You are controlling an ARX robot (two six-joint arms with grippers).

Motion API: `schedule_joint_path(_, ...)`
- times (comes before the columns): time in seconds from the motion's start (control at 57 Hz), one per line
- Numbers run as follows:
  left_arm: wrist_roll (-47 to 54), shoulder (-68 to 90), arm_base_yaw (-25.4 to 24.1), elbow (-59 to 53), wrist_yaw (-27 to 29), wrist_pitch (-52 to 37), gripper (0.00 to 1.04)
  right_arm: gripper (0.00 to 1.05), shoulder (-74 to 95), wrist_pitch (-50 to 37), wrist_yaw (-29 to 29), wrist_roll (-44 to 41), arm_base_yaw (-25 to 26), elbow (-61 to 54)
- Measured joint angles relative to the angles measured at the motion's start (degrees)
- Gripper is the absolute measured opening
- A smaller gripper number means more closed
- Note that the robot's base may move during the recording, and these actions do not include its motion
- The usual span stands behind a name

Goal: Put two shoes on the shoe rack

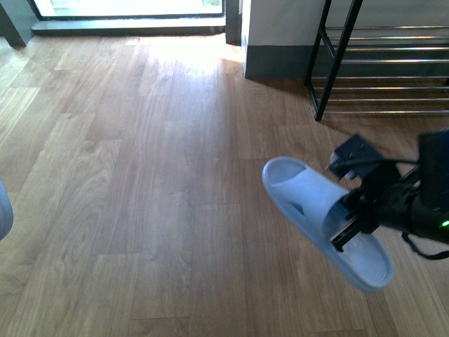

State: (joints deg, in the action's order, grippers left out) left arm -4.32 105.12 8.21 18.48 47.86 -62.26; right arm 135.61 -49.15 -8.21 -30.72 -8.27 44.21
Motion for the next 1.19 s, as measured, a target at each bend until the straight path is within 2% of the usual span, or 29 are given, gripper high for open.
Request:
schedule_joint_path(0.228, 0.0, 0.0, 0.0, 0.0, 0.0, 0.0, 0.02, 0.01, -28.8, 3.3, -3.9, 0.2, 1.2, -14.6)
schedule_joint_path(0.579, 0.0, 0.0, 0.0, 0.0, 0.0, 0.0, 0.02, 0.01, -59.8, 10.7, -12.0, 1.0, 5.6, -31.6)
schedule_joint_path(0.667, 0.0, 0.0, 0.0, 0.0, 0.0, 0.0, 0.02, 0.01, -67.9, 9.7, -12.8, 1.6, 6.0, -36.6)
schedule_joint_path(1.193, 0.0, 0.0, -0.2, 0.0, 0.2, 0.0, 0.02, 0.01, -69.8, 9.5, -13.4, 2.5, 6.0, -37.5)
